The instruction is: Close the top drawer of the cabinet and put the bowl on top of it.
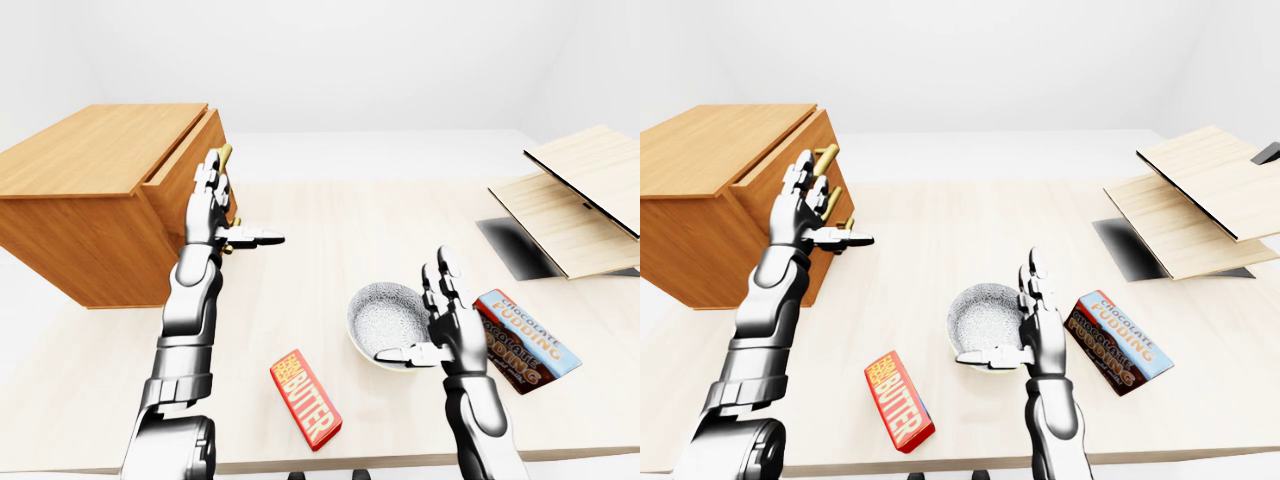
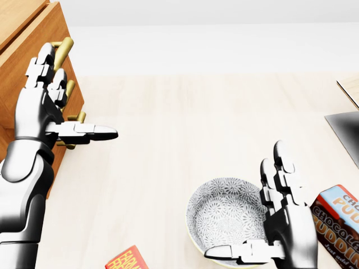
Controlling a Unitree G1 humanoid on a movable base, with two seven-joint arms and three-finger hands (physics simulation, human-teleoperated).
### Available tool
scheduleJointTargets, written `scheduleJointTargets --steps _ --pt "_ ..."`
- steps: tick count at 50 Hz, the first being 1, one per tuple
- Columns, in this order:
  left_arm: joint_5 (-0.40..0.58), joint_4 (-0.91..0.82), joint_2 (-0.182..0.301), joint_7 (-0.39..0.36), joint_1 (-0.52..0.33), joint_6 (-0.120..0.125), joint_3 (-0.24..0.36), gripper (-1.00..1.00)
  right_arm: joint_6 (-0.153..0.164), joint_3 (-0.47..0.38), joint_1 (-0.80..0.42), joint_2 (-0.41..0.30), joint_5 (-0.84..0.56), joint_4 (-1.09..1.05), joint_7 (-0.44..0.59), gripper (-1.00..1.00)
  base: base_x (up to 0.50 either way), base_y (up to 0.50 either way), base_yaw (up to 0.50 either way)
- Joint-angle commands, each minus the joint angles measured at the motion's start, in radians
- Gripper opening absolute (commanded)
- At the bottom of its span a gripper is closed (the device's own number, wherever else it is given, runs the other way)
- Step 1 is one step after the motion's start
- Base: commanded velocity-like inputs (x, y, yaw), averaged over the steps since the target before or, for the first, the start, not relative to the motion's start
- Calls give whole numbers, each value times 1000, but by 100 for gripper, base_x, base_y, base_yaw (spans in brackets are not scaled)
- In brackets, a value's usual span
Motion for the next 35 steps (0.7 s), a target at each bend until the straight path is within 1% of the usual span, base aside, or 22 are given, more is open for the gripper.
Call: scheduleJointTargets --steps 1,6,10,15,20,35 --pt "5 81 9 1 -24 0 1 100 0 5 -2 -1 -3 4 -4 100 0 0 0" --pt "-1 183 22 0 -58 0 9 100 0 6 -10 0 -4 15 -6 100 0 0 0" --pt "-4 232 28 0 -73 0 8 100 0 7 -5 -1 -4 10 -5 100 0 0 0" --pt "-15 244 37 1 -79 0 13 100 0 8 -8 -1 -5 13 -6 100 0 0 0" --pt "-32 292 55 -5 -97 0 25 100 0 11 -13 0 -10 25 -8 100 0 0 0" --pt "-71 321 88 -5 -104 0 41 100 0 17 -22 0 -18 45 -13 100 0 0 0"
